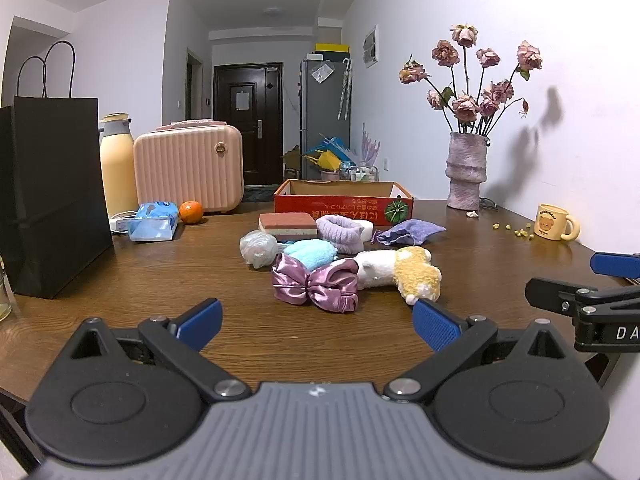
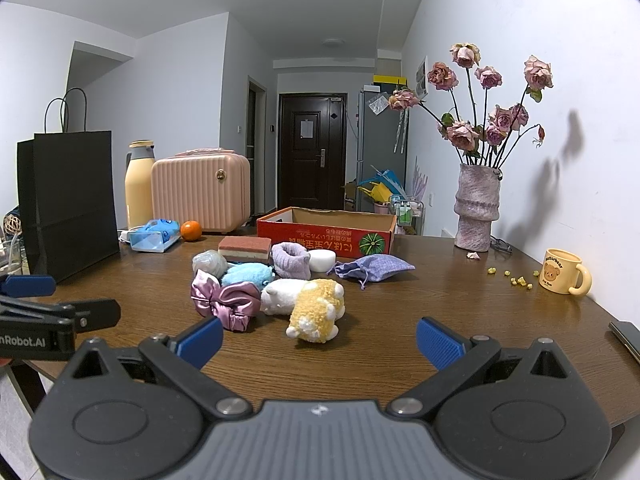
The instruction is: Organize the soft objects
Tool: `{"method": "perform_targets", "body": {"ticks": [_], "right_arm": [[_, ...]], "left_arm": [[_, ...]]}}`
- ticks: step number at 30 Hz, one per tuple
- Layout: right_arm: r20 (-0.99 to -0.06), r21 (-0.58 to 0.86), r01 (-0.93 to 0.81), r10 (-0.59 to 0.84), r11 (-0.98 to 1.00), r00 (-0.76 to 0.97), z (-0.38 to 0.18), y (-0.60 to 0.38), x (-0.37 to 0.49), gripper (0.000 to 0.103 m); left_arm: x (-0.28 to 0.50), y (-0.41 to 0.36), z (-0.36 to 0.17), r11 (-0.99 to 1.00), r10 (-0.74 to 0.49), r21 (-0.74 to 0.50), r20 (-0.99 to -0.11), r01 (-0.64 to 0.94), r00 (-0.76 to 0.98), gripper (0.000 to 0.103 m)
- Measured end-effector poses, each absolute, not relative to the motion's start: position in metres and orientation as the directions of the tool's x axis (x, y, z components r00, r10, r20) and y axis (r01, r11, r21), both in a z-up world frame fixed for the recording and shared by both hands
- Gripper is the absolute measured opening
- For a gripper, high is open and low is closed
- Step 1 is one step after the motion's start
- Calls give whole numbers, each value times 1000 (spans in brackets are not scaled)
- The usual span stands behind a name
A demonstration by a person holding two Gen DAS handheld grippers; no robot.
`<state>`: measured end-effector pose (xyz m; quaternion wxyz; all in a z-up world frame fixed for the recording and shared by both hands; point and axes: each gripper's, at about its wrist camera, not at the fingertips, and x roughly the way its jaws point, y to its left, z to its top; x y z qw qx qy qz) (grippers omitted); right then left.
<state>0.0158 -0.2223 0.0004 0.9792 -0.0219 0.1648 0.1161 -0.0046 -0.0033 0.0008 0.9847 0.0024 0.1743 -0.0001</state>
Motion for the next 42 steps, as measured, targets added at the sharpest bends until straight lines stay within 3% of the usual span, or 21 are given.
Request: {"method": "perform_targets", "body": {"ticks": [42], "right_arm": [[-330, -6, -235, 220, 972, 918, 2, -221, 18, 103]], "left_arm": [[-7, -6, 2, 1000, -1, 7, -341, 3, 940, 103]]}}
